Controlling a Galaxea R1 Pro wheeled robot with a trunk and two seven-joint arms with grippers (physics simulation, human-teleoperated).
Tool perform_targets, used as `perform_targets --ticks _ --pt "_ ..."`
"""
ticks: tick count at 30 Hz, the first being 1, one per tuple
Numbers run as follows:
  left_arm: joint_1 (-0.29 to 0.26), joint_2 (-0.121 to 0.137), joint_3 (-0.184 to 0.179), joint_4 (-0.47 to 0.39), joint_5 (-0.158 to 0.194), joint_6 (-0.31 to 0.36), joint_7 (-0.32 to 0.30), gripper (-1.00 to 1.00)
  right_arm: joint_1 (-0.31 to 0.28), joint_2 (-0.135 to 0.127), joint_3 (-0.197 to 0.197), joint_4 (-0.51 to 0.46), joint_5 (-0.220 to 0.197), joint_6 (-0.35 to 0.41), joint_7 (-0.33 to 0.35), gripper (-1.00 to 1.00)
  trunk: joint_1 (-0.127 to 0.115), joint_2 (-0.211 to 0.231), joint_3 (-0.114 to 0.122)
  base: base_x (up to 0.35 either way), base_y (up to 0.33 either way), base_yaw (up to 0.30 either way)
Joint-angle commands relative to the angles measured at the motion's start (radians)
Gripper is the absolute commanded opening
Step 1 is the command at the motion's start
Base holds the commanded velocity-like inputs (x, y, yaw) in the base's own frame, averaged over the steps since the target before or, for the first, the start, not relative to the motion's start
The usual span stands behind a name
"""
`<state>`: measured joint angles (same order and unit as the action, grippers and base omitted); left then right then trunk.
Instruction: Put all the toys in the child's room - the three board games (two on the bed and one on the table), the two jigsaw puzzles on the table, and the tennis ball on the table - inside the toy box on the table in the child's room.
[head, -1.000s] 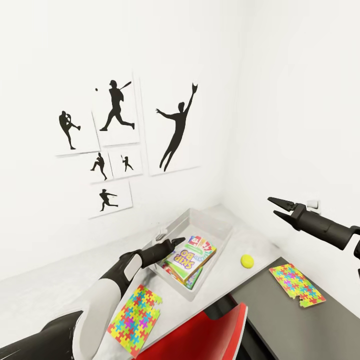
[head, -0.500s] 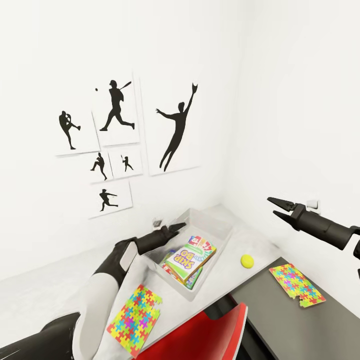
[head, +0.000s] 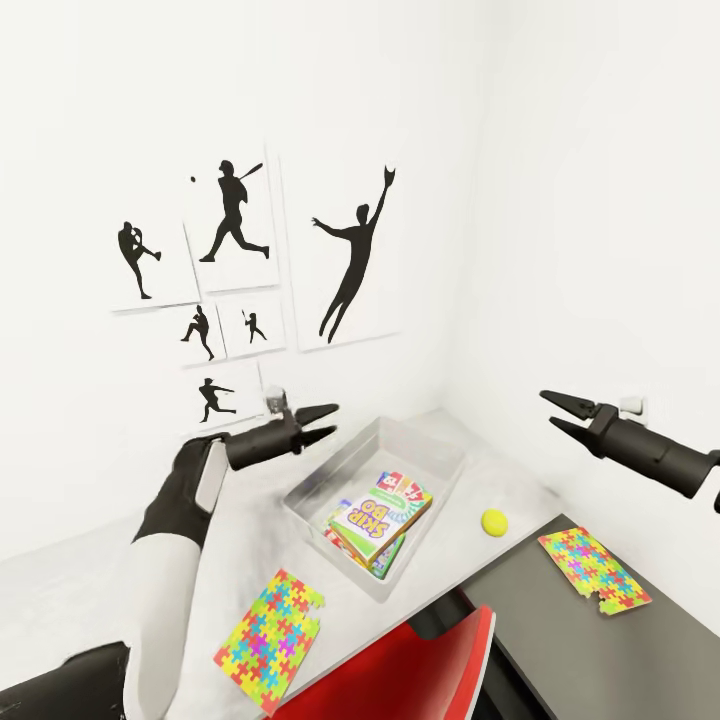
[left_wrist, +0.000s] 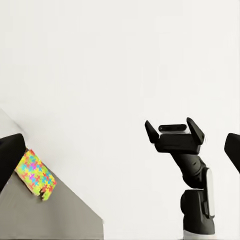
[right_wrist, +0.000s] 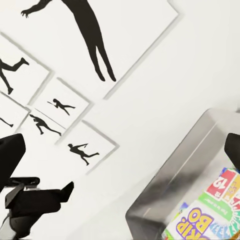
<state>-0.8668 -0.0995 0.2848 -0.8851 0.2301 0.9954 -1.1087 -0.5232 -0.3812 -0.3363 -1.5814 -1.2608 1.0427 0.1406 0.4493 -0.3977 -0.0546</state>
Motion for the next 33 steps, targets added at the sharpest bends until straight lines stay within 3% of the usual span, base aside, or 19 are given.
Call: perform_targets --ticks 1,3,4,7,9,12,16,23,28,33 --pt "0.009 0.042 0.003 -0.026 -0.001 0.021 -0.027 1.0 -0.002 0.0 -0.002 0.0 0.011 0.004 0.021 1.0 0.001 -0.002 -0.002 0.0 0.0 0.0" --pt "0.055 0.132 0.004 -0.068 -0.001 0.038 -0.117 1.0 -0.001 0.0 -0.004 0.001 0.012 0.004 0.047 1.0 0.001 -0.002 -0.002 0.0 0.0 0.0" --pt "0.069 0.154 0.004 -0.078 -0.001 0.04 -0.147 1.0 0.002 0.0 -0.004 0.001 0.013 0.004 0.054 1.0 0.001 -0.002 -0.002 0.0 0.0 0.0" --pt "0.155 0.274 0.008 -0.127 -0.006 0.043 -0.335 1.0 0.043 0.001 -0.005 0.001 0.015 0.004 0.087 1.0 0.001 -0.002 -0.002 0.0 0.0 0.0" --pt "0.212 0.342 0.011 -0.146 -0.007 0.04 -0.414 1.0 0.075 0.003 -0.006 0.001 0.015 0.004 0.1 1.0 0.001 -0.002 -0.002 0.0 0.0 0.0" --pt "0.27 0.401 0.015 -0.158 -0.009 0.022 -0.461 1.0 0.112 0.009 -0.006 0.002 0.017 0.004 0.111 1.0 0.001 -0.002 -0.002 -0.084 0.02 0.0" --pt "0.308 0.428 0.031 -0.168 -0.006 0.014 -0.462 1.0 0.188 0.012 -0.006 0.003 0.02 0.004 0.124 1.0 0.001 -0.002 -0.002 -0.109 0.039 0.0" --pt "0.319 0.438 0.046 -0.18 -0.005 0.011 -0.462 1.0 0.267 0.013 -0.013 0.003 0.023 0.001 0.181 1.0 0.001 -0.002 0.002 -0.053 0.03 0.0" --pt "0.321 0.437 0.047 -0.187 -0.005 0.01 -0.462 1.0 0.337 0.017 -0.064 0.003 0.026 -0.005 0.234 1.0 0.001 -0.002 0.006 -0.133 0.147 0.0" --pt "0.321 0.434 0.047 -0.188 -0.005 0.009 -0.462 1.0 0.357 0.018 -0.103 0.006 0.032 -0.031 0.271 1.0 0.001 -0.002 0.013 -0.095 0.147 0.0"
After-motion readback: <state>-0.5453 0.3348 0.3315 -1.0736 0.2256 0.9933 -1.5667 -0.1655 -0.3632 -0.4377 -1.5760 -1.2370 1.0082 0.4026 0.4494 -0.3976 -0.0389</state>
